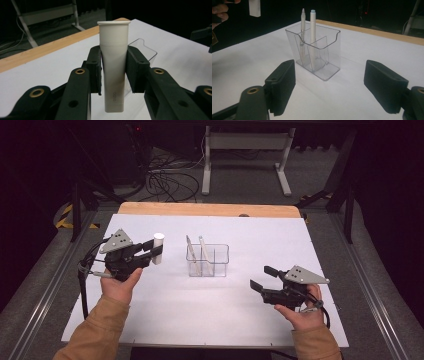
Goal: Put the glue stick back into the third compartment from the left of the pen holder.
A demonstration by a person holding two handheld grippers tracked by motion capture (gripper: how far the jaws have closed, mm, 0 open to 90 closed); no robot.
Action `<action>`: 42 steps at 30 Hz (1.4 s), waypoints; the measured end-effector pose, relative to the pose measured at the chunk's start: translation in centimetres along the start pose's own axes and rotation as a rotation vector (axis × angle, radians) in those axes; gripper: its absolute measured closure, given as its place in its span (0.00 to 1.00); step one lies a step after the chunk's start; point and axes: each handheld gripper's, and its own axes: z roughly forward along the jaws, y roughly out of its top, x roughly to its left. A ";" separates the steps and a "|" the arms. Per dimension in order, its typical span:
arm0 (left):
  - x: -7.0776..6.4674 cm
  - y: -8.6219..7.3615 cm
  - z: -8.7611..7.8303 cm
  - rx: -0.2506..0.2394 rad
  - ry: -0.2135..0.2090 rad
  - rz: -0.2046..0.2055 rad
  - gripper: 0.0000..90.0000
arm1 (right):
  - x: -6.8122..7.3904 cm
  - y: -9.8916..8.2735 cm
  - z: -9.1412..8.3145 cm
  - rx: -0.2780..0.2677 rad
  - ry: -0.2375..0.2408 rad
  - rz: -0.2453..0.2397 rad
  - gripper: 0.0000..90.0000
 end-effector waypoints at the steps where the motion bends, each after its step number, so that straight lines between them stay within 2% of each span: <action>1: -0.1 0.1 0.1 -0.004 -0.008 -0.003 0.75 | 0.0 0.0 0.0 -0.001 0.000 0.001 0.29; 4: -0.4 0.6 0.7 -0.010 -0.032 -0.012 0.75 | 0.0 0.0 0.0 -0.004 0.001 0.003 0.29; 12: -1.5 1.8 2.7 0.025 -0.045 0.045 0.75 | 0.1 0.1 0.0 -0.007 0.005 0.000 0.29; 15: -1.8 2.0 3.4 0.029 -0.063 0.028 0.75 | 0.2 0.1 0.0 -0.006 0.007 0.001 0.29; 23: -2.6 2.6 5.4 0.038 -0.090 0.050 0.75 | 0.2 0.2 -0.1 -0.011 0.008 0.002 0.29; 29: -2.8 2.8 7.0 0.027 -0.124 0.032 0.75 | 0.2 0.1 0.0 -0.008 0.010 -0.002 0.29; 33: -3.2 2.8 8.0 0.024 -0.135 0.052 0.75 | 0.1 0.1 0.0 -0.007 0.010 -0.002 0.29; 42: -4.3 2.7 10.4 0.009 -0.162 0.062 0.75 | 0.2 0.1 0.0 -0.008 0.013 -0.002 0.29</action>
